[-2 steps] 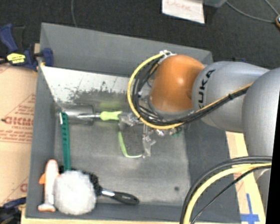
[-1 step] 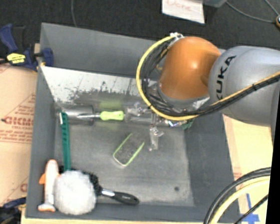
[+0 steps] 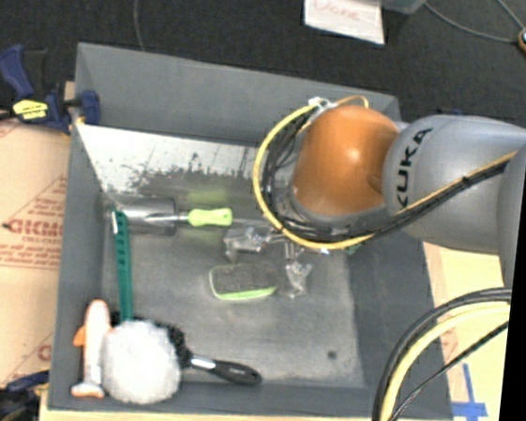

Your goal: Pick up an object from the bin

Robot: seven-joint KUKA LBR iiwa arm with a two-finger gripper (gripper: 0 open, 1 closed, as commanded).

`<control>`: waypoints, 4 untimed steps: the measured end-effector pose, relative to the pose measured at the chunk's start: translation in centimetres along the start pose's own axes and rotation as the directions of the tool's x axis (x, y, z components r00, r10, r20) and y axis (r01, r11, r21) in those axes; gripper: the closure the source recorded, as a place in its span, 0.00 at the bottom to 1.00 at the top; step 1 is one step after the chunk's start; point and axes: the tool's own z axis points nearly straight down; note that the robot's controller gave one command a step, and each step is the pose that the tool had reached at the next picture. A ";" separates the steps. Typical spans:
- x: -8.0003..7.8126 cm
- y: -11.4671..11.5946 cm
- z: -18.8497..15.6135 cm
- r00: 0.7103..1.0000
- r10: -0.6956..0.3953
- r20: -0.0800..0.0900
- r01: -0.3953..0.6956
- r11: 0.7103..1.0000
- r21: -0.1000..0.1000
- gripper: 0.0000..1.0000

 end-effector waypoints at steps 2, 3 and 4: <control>1.5 -1.0 2.6 0.874 0.485 0.009 -0.485 0.874 0.001 1.00; 1.5 -1.0 2.6 0.875 0.485 0.010 -0.485 0.875 0.002 1.00; 1.5 -1.0 2.0 0.874 0.485 0.013 -0.485 0.874 0.004 1.00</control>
Offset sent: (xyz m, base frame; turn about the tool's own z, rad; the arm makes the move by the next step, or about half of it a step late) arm -0.0027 -0.0177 -0.0292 0.5069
